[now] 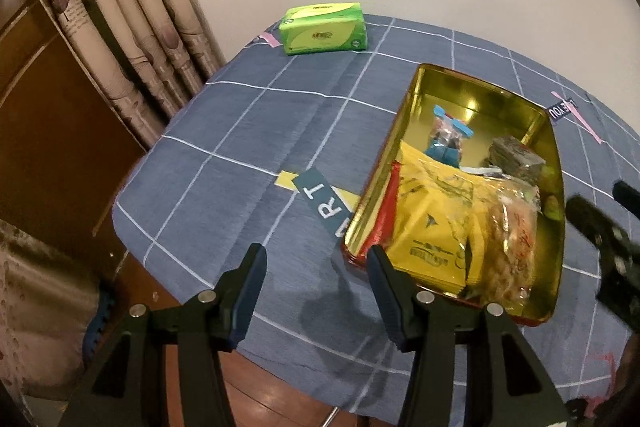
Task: Organize snacks
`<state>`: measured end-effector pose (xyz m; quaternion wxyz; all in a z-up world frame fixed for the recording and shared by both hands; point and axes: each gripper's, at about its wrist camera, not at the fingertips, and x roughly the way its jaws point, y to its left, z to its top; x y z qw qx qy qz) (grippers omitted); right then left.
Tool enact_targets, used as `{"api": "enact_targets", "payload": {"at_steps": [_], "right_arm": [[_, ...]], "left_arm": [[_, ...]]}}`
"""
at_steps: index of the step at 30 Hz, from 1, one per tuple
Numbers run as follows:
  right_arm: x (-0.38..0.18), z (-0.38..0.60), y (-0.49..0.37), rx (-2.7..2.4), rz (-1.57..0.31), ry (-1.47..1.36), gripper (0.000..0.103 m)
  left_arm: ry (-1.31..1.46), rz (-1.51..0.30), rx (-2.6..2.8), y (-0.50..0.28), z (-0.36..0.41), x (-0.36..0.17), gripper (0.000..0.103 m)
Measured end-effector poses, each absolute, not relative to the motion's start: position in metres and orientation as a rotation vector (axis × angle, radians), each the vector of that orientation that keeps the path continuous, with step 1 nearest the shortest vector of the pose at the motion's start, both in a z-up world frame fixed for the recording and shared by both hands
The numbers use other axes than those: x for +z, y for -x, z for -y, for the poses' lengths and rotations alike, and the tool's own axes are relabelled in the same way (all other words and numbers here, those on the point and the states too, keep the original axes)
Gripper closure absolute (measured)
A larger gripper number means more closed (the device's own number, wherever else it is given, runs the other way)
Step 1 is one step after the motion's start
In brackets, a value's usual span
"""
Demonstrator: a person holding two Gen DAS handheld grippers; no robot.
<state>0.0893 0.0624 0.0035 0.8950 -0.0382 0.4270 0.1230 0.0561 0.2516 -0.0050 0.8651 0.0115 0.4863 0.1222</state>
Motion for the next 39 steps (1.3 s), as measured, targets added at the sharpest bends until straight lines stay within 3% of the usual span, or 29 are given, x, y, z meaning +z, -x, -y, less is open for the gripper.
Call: {"api": "enact_targets", "payload": {"at_steps": [2, 13, 39], "right_arm": [[0.003, -0.06, -0.079, 0.265, -0.892, 0.052, 0.01], [-0.014, -0.06, -0.06, 0.275, -0.983, 0.033, 0.001], [-0.029, -0.078, -0.056, 0.276, -1.03, 0.104, 0.001]], "left_arm": [[-0.032, -1.019, 0.25, -0.054, -0.248, -0.006, 0.05], [-0.053, -1.025, 0.232, -0.044, -0.236, -0.008, 0.05], [-0.093, -1.046, 0.232, -0.045, -0.23, -0.015, 0.05]]}}
